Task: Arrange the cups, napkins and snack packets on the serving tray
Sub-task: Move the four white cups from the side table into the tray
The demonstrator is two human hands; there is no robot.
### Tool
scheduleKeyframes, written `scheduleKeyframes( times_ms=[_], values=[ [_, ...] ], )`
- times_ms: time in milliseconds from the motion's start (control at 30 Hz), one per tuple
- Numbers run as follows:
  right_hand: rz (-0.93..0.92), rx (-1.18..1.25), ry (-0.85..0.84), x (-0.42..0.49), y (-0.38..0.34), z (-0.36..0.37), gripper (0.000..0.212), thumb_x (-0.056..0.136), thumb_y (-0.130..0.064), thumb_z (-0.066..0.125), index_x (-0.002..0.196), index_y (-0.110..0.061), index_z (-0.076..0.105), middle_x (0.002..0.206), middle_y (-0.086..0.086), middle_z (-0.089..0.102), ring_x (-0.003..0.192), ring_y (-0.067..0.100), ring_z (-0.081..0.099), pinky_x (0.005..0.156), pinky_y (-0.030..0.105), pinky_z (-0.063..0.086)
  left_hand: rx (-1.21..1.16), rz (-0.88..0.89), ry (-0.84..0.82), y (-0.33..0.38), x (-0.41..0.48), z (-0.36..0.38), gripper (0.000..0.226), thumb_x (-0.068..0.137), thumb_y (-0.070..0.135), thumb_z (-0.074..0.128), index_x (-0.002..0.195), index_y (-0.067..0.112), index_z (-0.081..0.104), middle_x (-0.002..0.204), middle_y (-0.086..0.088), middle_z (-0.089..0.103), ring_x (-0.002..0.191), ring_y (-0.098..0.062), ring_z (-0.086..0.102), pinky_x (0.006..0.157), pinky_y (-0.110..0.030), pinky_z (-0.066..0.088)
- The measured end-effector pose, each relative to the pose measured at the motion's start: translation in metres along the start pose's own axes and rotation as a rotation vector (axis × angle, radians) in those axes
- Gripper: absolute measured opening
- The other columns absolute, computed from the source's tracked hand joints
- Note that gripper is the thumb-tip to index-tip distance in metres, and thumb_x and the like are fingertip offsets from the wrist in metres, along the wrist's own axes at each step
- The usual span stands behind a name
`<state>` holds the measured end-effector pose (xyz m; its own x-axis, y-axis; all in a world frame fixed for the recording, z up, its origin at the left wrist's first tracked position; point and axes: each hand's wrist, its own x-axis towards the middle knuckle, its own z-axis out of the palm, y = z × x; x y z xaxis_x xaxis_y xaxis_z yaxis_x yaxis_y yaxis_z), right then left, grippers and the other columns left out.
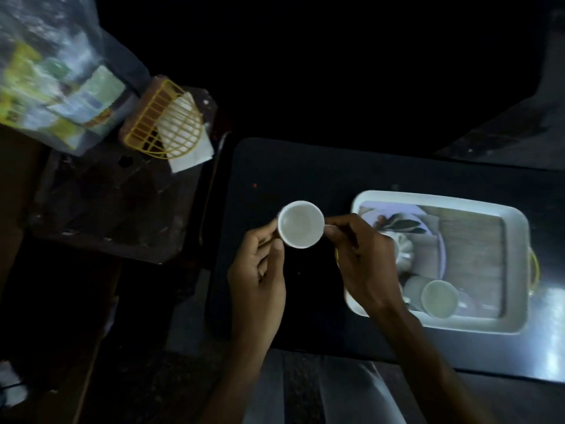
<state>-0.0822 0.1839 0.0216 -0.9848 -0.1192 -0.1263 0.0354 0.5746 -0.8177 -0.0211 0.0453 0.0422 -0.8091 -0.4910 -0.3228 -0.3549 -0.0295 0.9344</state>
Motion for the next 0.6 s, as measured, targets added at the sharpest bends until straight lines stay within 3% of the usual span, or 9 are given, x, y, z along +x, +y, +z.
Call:
scheduleKeyframes(
  times_ms=[100,200,367,500,600],
  values=[
    [0.042,-0.053,0.081,-0.009,0.027,-0.043,0.016,0.094,-0.015,0.062,0.093,-0.03,0.068,0.08,-0.03,0.063,0.077,-0.019,0.057,0.068,0.003,0.039,-0.01,-0.017,-0.066,-0.002,-0.022,0.046,0.025,0.1,0.003,0.055,0.119,0.015,0.066,0.12,0.013,0.071,0.11,0.005,0.067,0.087,-0.008,0.05],
    [0.059,-0.099,0.153,-0.017,0.054,-0.084,0.015,0.093,-0.009,0.062,0.091,-0.021,0.069,0.082,-0.03,0.061,0.079,-0.024,0.055,0.069,-0.002,0.037,0.009,-0.018,-0.105,-0.005,-0.041,0.09,0.026,0.099,0.003,0.055,0.119,0.018,0.065,0.118,0.01,0.071,0.109,0.004,0.067,0.088,-0.013,0.051],
    [0.12,-0.15,0.215,-0.021,0.103,-0.136,0.017,0.093,-0.01,0.062,0.091,-0.026,0.066,0.081,-0.029,0.061,0.075,-0.02,0.057,0.064,0.0,0.037,0.046,-0.05,-0.252,-0.011,-0.058,0.147,0.027,0.102,0.009,0.051,0.124,0.018,0.065,0.129,0.005,0.069,0.121,-0.008,0.063,0.104,-0.037,0.052],
    [0.2,-0.157,0.258,-0.017,0.14,-0.155,0.01,0.095,-0.016,0.061,0.091,-0.023,0.068,0.078,-0.018,0.065,0.064,0.002,0.059,0.063,0.024,0.044,0.054,-0.075,-0.287,-0.015,-0.062,0.164,0.028,0.104,0.015,0.051,0.126,0.021,0.067,0.129,0.013,0.067,0.123,-0.001,0.061,0.106,-0.029,0.05],
    [0.2,-0.17,0.233,-0.015,0.165,-0.163,0.008,0.096,-0.02,0.06,0.095,-0.018,0.068,0.082,-0.015,0.066,0.066,0.011,0.059,0.065,0.029,0.047,0.057,-0.1,-0.247,-0.019,-0.063,0.164,0.027,0.104,0.02,0.052,0.122,0.033,0.066,0.125,0.019,0.068,0.12,0.002,0.062,0.1,-0.021,0.05]
  ],
)
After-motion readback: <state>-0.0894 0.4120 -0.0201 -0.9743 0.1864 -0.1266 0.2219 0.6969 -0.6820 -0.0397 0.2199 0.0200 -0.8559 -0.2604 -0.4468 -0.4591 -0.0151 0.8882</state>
